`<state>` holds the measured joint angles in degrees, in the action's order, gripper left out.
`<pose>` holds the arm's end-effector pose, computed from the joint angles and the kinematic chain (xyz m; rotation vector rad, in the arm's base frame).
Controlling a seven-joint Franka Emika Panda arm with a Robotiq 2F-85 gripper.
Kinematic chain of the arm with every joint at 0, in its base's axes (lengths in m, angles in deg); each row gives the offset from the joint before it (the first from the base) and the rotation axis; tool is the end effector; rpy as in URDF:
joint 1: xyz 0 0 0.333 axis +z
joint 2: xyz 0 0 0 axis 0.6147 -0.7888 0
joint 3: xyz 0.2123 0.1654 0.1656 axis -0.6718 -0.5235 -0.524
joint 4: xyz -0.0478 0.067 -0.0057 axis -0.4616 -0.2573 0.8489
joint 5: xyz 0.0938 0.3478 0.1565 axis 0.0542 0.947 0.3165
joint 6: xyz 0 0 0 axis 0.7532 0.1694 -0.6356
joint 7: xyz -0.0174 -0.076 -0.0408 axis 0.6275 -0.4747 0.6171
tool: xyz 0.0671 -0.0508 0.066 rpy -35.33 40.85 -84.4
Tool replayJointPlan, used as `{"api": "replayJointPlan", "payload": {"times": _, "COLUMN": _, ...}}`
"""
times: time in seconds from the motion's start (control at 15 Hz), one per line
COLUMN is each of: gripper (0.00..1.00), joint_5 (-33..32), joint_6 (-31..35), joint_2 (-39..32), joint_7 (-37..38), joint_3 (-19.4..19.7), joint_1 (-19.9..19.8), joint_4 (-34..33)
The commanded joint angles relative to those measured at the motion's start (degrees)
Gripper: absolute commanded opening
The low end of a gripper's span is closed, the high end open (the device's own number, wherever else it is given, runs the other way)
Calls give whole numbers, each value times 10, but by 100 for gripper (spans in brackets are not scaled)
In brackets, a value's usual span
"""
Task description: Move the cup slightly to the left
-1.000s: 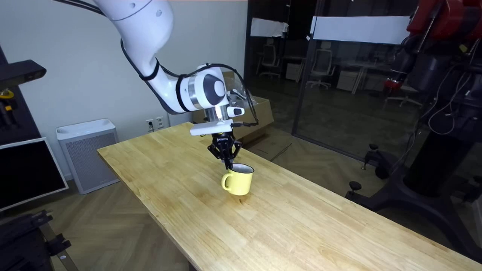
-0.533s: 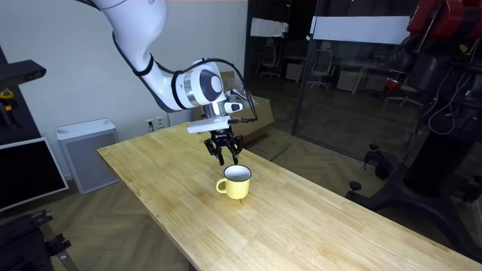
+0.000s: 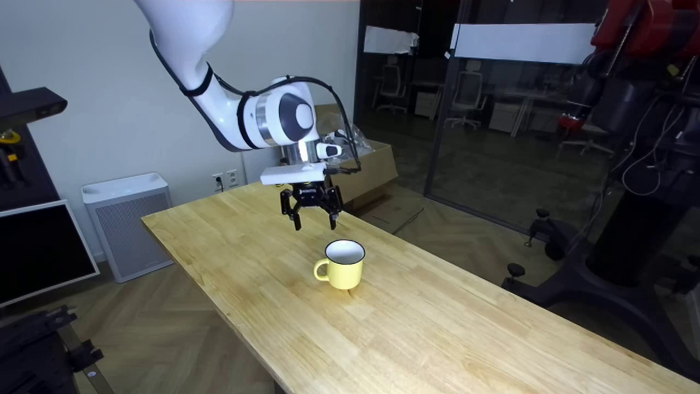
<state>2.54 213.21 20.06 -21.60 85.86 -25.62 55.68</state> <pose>0.6397 0.1306 0.1777 2.8264 0.6910 -0.0667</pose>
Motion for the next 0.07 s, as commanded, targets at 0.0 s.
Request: {"api": "replayJointPlan", "payload": {"times": 0.0, "gripper": 100, "joint_5": 62, "joint_6": -35, "joint_2": 24, "joint_7": -99, "joint_3": -57, "joint_1": -52, "joint_4": 18}}
